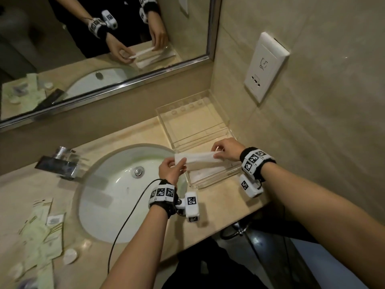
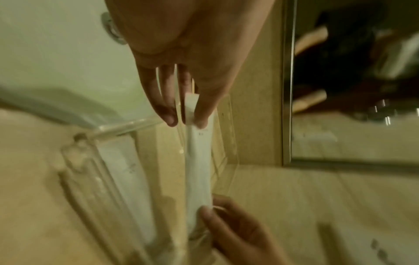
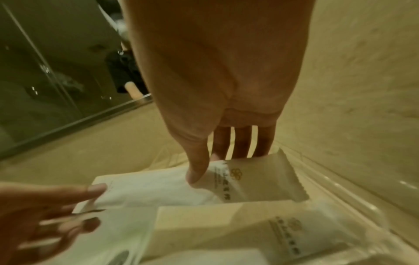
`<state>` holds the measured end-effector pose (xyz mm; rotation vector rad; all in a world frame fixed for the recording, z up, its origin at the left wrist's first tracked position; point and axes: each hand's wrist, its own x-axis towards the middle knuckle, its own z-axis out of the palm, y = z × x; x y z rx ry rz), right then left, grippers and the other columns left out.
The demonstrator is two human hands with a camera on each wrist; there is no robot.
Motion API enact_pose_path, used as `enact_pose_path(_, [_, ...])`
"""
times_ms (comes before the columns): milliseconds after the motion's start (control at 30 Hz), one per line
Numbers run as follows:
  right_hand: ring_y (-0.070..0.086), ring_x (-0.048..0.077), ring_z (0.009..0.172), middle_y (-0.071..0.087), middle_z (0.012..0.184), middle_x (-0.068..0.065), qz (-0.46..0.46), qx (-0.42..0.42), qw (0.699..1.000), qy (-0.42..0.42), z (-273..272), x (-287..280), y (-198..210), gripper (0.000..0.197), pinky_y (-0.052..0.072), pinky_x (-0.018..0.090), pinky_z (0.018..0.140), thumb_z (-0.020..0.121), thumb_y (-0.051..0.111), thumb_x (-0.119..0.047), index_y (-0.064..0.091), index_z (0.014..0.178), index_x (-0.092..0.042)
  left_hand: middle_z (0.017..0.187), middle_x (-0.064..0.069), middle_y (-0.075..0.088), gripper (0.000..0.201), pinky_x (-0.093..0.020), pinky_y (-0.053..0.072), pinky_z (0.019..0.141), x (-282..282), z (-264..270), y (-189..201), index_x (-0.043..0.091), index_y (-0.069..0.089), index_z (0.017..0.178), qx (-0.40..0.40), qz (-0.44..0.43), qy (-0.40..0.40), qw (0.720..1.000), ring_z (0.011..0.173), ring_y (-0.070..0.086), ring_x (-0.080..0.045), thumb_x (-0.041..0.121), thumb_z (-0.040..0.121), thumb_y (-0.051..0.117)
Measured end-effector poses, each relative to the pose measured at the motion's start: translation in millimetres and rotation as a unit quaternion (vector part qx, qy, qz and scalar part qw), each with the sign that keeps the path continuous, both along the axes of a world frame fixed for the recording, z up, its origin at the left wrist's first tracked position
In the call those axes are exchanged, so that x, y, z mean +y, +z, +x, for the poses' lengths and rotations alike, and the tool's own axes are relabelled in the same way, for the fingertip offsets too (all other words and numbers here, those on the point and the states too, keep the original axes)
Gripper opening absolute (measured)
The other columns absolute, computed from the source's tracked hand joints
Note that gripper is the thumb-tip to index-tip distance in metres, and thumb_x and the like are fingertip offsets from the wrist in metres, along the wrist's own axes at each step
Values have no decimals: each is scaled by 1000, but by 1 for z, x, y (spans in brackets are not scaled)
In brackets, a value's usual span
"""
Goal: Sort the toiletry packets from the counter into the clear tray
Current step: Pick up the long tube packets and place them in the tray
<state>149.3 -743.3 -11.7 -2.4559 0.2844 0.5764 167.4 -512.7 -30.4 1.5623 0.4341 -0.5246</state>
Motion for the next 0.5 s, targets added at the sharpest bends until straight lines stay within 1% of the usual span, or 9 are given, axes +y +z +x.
enact_pose_path(33, [63, 20, 93, 71, 101, 6, -28, 18, 999, 8, 0, -3, -5, 19, 47, 26, 82, 85, 71, -19, 72, 104, -16, 90, -17, 67, 30, -38, 60, 76, 0, 0, -4, 3, 62, 97, -24, 65, -46, 997, 69, 68, -26, 16, 75, 79])
enact_pose_path(67, [64, 21, 97, 70, 106, 6, -53, 35, 998, 19, -1, -5, -9, 20, 49, 29, 86, 86, 71, -19, 72, 106, -16, 88, -13, 66, 27, -36, 58, 77, -1, 0, -7, 6, 63, 93, -49, 129, -105, 985, 72, 67, -26, 18, 75, 80])
enact_pose_path(100, [65, 22, 99, 69, 110, 6, -71, 50, 996, 27, -1, -7, -14, 21, 51, 32, 88, 86, 71, -19, 71, 106, -16, 84, -8, 64, 23, -32, 54, 76, -3, 0, -8, 10, 64, 91, -74, 187, -165, 966, 75, 65, -24, 18, 75, 79])
enact_pose_path(167, [67, 24, 99, 68, 113, 8, -92, 71, 993, 38, -2, -7, -22, 20, 54, 36, 90, 87, 70, -17, 70, 107, -16, 80, -4, 62, 16, -27, 47, 72, -9, -1, -9, 15, 65, 90, -106, 261, -251, 926, 77, 61, -21, 14, 78, 75])
enact_pose_path(200, [67, 25, 97, 67, 114, 9, -99, 76, 991, 42, -3, -7, -24, 19, 55, 38, 90, 87, 69, -16, 70, 107, -17, 81, -4, 64, 13, -27, 47, 72, -12, -1, -10, 16, 66, 89, -113, 282, -277, 912, 79, 62, -21, 13, 79, 73])
enact_pose_path(267, [68, 27, 95, 64, 115, 12, -107, 79, 990, 46, -5, -6, -28, 17, 56, 39, 88, 89, 65, -11, 68, 103, -18, 87, -4, 68, 8, -27, 48, 73, -17, -2, -10, 17, 68, 87, -120, 322, -316, 884, 84, 63, -22, 12, 81, 69])
enact_pose_path(333, [67, 28, 93, 61, 114, 12, -110, 84, 989, 46, -7, -7, -31, 15, 56, 40, 86, 90, 60, -7, 64, 102, -16, 92, -5, 70, 8, -27, 49, 74, -19, -3, -13, 19, 69, 84, -123, 351, -345, 862, 87, 63, -22, 11, 82, 66])
enact_pose_path(433, [64, 27, 98, 63, 113, 11, -114, 83, 989, 51, -9, -10, -35, 16, 54, 38, 89, 91, 61, -7, 65, 105, -12, 93, -8, 69, 15, -31, 53, 75, -22, -6, -19, 25, 66, 84, -129, 369, -358, 848, 85, 63, -24, 10, 83, 63])
enact_pose_path(500, [63, 26, 101, 64, 112, 9, -114, 72, 989, 55, -9, -11, -35, 16, 52, 35, 90, 90, 64, -9, 66, 106, -10, 93, -8, 69, 19, -34, 51, 79, -23, -8, -19, 22, 68, 89, -149, 381, -369, 834, 93, 59, -25, 5, 84, 59])
